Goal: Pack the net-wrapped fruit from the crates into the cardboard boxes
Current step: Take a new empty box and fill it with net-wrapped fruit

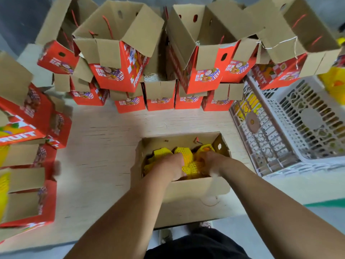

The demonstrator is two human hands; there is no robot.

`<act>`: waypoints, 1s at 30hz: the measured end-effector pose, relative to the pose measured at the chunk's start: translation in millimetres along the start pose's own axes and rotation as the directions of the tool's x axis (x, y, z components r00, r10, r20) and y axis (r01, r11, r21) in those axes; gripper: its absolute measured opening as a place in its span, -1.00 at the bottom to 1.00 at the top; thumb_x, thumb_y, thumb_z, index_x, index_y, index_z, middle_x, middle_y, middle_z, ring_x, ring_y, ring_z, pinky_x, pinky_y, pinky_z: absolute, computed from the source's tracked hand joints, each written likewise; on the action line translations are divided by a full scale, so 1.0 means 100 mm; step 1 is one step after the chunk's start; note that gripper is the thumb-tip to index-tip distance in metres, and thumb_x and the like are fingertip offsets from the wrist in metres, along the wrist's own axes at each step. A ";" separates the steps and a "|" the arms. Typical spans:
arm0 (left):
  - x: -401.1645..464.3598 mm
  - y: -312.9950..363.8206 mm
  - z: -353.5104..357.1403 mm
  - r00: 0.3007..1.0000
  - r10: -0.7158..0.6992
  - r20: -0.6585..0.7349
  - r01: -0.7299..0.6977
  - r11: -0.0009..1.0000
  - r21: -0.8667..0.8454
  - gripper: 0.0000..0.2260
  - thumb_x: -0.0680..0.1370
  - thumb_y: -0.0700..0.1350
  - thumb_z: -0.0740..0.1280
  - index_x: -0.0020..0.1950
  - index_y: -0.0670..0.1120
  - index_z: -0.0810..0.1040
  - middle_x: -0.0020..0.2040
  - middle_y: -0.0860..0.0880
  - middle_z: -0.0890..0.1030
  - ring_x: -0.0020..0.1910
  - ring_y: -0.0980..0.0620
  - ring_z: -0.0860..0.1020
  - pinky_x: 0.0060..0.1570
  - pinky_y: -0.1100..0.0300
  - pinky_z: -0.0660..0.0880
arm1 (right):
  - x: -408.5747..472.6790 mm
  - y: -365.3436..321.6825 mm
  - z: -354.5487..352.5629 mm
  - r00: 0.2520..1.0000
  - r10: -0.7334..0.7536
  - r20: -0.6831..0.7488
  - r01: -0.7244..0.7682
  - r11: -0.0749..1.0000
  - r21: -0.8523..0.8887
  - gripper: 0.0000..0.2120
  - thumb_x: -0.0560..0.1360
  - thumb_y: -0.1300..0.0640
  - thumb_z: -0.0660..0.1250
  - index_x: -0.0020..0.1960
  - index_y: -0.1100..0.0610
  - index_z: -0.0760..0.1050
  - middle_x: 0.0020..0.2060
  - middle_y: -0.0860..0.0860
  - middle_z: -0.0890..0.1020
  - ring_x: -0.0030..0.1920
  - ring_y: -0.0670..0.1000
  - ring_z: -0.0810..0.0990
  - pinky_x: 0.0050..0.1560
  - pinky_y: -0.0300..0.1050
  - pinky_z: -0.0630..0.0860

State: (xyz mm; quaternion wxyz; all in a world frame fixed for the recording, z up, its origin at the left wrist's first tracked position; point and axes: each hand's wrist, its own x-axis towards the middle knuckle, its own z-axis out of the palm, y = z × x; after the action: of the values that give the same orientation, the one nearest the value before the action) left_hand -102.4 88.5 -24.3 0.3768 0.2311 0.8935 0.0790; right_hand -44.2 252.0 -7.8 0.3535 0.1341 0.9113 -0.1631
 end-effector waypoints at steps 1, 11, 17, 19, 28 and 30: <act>0.01 0.00 -0.02 1.000 -0.012 0.021 0.012 1.000 0.013 -0.47 0.58 0.11 0.45 0.46 -0.08 0.40 0.42 -0.18 0.49 0.34 -0.23 0.51 0.33 -0.06 0.48 | 0.01 -0.05 0.01 1.000 0.017 -0.003 -0.017 0.999 -0.046 -0.57 0.59 0.19 0.36 0.44 0.05 0.42 0.34 0.12 0.46 0.23 0.15 0.55 0.08 -0.10 0.50; -0.04 -0.01 0.06 0.991 0.137 0.009 -0.136 0.989 -0.055 -0.83 0.61 -0.08 0.34 0.05 -0.19 0.58 0.02 -0.18 0.66 0.07 -0.22 0.62 -0.04 0.02 0.52 | -0.12 -0.21 0.25 0.997 0.035 -0.069 -0.017 0.969 0.247 -0.69 0.47 -0.29 0.21 -0.19 -0.05 0.37 -0.16 -0.05 0.56 -0.11 0.05 0.54 -0.21 -0.13 0.38; -0.02 0.32 -0.13 0.937 0.181 -0.301 -0.218 0.971 -0.095 -0.88 0.60 -0.10 0.24 -0.13 0.07 0.40 -0.16 0.08 0.54 -0.11 -0.06 0.54 -0.16 0.10 0.41 | -0.19 -0.07 0.09 0.886 0.008 -0.464 0.227 0.864 0.449 -0.95 0.57 0.03 0.26 -0.07 -0.08 0.41 -0.19 -0.04 0.62 -0.08 0.08 0.60 -0.08 -0.04 0.53; 0.01 0.54 -0.21 0.883 0.207 -0.420 -0.341 0.900 -0.272 -0.86 0.61 -0.10 0.26 -0.06 0.15 0.42 -0.16 0.12 0.57 -0.15 0.03 0.54 -0.20 0.13 0.43 | -0.26 0.09 -0.06 0.784 0.111 -0.611 0.327 0.763 0.558 -0.97 0.55 0.09 0.29 -0.04 0.00 0.45 -0.18 -0.02 0.64 -0.13 0.00 0.59 -0.11 -0.06 0.49; 0.48 2.21 -0.22 0.758 0.304 -0.577 -0.620 0.612 -0.491 -0.88 0.64 -0.19 0.28 0.08 0.03 0.53 0.05 0.04 0.70 0.08 0.03 0.65 0.07 0.12 0.53 | -0.47 1.33 -0.66 0.534 0.375 -0.758 0.561 0.513 0.649 -0.90 0.54 0.19 0.30 -0.01 0.00 0.49 -0.17 -0.08 0.63 -0.15 -0.09 0.62 -0.06 -0.06 0.54; 0.64 2.58 -0.16 0.751 0.326 -0.575 -0.634 0.598 -0.489 -0.88 0.64 -0.20 0.30 0.08 0.01 0.54 0.04 0.04 0.71 0.08 0.04 0.66 0.09 0.10 0.55 | -0.48 1.73 -0.73 0.519 0.399 -0.756 0.556 0.515 0.653 -0.90 0.54 0.19 0.31 0.00 0.00 0.49 -0.18 -0.09 0.63 -0.15 -0.10 0.62 -0.07 -0.08 0.54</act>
State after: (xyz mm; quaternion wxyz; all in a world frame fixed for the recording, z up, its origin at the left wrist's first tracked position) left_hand -61.9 346.4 27.8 0.1906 0.2979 0.7651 0.5381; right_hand 8.3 431.6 41.2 -0.2637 0.2996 0.7568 -0.5176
